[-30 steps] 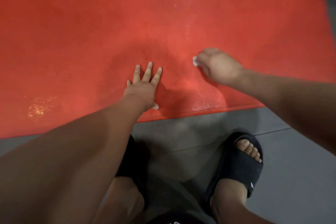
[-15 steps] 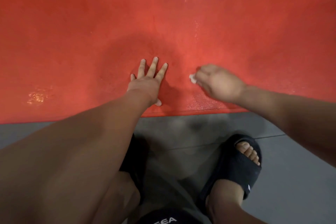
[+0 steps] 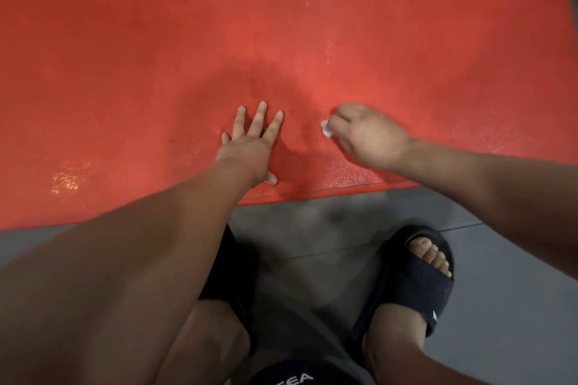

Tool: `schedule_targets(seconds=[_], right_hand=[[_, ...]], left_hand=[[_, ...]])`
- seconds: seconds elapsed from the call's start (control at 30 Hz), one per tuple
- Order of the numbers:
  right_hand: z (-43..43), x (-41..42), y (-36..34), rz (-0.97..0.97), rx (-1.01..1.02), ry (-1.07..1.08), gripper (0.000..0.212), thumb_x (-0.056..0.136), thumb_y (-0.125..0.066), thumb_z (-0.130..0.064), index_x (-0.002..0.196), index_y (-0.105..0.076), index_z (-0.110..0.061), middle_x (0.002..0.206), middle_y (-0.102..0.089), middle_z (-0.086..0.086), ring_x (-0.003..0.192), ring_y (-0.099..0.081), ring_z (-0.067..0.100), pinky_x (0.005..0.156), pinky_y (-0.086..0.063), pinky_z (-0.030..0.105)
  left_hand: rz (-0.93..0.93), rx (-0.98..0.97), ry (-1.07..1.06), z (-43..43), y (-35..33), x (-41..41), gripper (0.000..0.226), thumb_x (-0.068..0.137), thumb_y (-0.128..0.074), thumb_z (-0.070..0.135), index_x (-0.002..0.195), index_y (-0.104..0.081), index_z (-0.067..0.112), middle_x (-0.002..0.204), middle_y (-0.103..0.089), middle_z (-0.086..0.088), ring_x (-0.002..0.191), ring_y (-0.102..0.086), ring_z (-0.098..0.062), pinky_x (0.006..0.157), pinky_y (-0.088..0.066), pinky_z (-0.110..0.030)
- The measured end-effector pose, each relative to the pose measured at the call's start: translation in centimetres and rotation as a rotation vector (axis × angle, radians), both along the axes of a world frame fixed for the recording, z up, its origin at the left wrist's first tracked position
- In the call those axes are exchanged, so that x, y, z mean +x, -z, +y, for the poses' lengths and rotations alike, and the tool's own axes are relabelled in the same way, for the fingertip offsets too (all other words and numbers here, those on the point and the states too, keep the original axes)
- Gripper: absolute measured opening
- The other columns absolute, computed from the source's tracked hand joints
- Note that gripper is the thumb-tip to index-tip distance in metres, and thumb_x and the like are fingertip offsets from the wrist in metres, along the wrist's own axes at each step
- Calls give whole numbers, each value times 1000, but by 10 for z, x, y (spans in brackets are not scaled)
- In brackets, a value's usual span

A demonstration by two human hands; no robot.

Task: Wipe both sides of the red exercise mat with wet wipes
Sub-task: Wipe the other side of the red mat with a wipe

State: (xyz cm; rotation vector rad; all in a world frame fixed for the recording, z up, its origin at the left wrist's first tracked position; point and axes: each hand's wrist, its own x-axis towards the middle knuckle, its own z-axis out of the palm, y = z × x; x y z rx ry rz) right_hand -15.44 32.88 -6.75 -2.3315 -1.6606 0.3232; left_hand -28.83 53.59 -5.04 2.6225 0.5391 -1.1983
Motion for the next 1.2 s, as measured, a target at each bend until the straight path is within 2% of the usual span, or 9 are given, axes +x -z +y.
schedule_targets(seconds=[0.2,0.33,0.43,0.57,0.67,0.77,0.87,1.1,1.2], right_hand=[[2,-17,10,74,67,184,19,101,-49,-17,109,-63,-7,96,-56,14,84,-56,37,76,-50,46],[-9,-39,-2,239,-22,-80,48,106,-26,-47,112,-58,-12,98,-53,6,92,-56,30,79,-48,43],[1,-25,-12,212,-57,-251,57,106,-22,-47,116,-63,-9,107,-58,11,99,-57,30,84,-46,40],[35,31,-2,24,22,88,24,97,-48,-23,102,-69,-12,94,-59,14,89,-61,37,73,-53,40],[49,34,2,93,19,252,25,98,-46,-21,103,-67,-8,90,-57,17,87,-59,39,71,-50,42],[31,-16,-7,203,-15,40,27,104,-46,-29,105,-65,-11,93,-57,11,90,-58,34,74,-47,40],[8,-48,-8,291,-49,-323,59,107,-17,-45,107,-64,-9,97,-58,7,89,-58,28,77,-50,40],[63,34,4,58,-9,106,16,86,-58,-12,100,-65,-9,92,-57,17,87,-58,40,71,-52,45],[63,15,3,90,23,105,12,92,-58,-11,99,-65,-6,87,-56,17,83,-58,38,67,-46,42]], left_hand=[[-12,46,92,12,-12,11,142,71,-89,44,154,27,38,164,31,9,154,15,-36,118,-26,-62],[84,104,-2,21,-12,22,144,72,-89,46,154,29,33,161,38,2,150,22,-45,116,-25,-66],[141,109,-36,16,-6,25,141,76,-87,40,153,31,30,158,44,0,149,25,-46,114,-28,-68],[142,117,-46,16,-5,25,141,76,-87,38,154,30,30,157,45,1,149,26,-45,113,-30,-67],[152,108,-56,16,-5,26,141,76,-87,36,153,31,31,156,47,3,148,28,-44,114,-29,-67],[161,95,-66,16,-4,26,141,77,-87,34,153,31,31,155,47,3,148,29,-43,114,-28,-67],[171,101,-66,16,-5,26,141,77,-87,34,152,32,30,155,47,2,148,29,-43,115,-28,-66],[167,113,-56,14,-8,26,141,77,-87,36,153,31,32,156,47,3,149,28,-42,115,-30,-64],[156,116,-52,14,-7,26,141,77,-87,36,153,31,32,155,47,3,149,28,-41,115,-30,-63]])
